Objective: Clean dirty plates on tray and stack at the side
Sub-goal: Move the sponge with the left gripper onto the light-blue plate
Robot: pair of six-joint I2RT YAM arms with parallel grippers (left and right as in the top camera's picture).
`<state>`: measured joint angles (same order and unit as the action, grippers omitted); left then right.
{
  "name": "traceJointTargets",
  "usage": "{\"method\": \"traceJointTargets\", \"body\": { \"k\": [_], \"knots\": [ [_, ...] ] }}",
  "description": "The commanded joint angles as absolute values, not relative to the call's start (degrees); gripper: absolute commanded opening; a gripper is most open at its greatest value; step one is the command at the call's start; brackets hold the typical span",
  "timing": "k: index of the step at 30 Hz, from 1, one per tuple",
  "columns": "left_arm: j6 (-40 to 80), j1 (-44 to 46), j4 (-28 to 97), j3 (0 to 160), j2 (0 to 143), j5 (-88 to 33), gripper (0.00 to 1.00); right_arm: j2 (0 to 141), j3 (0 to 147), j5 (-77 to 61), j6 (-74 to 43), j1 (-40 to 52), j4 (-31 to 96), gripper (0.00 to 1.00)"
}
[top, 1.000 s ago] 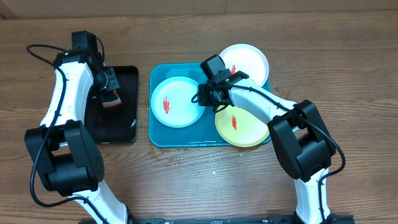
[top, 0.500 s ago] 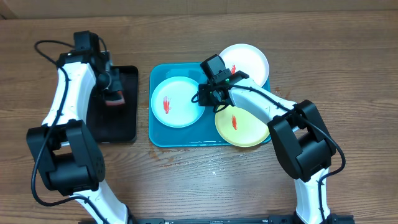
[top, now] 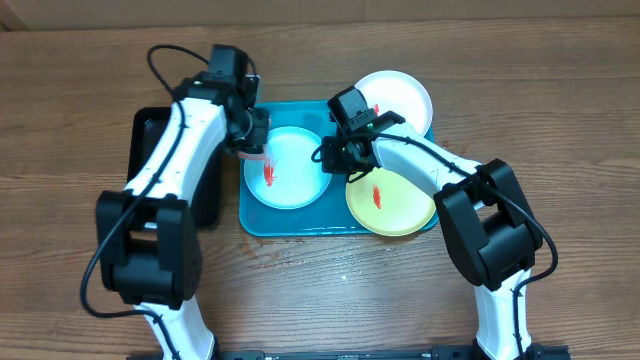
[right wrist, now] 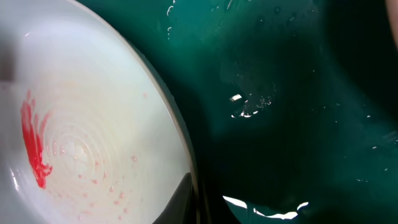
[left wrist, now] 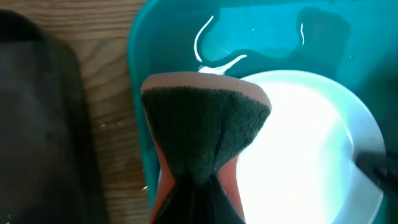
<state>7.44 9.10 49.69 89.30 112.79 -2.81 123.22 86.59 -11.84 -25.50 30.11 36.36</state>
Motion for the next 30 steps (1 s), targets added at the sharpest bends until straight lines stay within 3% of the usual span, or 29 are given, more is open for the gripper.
{"method": "traceJointTargets", "body": {
  "k": [1,15,30],
  "knots": [
    [14.57,10.76,49.21,90.11,116.57,0.58,0.04,123.59,87.39,-12.34,-25.78,29.50,36.99,0.04],
    [18.06,17.67,50.39,90.11,122.48,-0.19,0.04,123.59,87.39,-12.29,-25.74,29.50,36.58,0.04],
    [7.20,12.34,59.86,92.53,121.95,-12.05,0.04,123.59,87.39,-12.27,-25.71,29.50,36.56,0.04]
  ]
}}
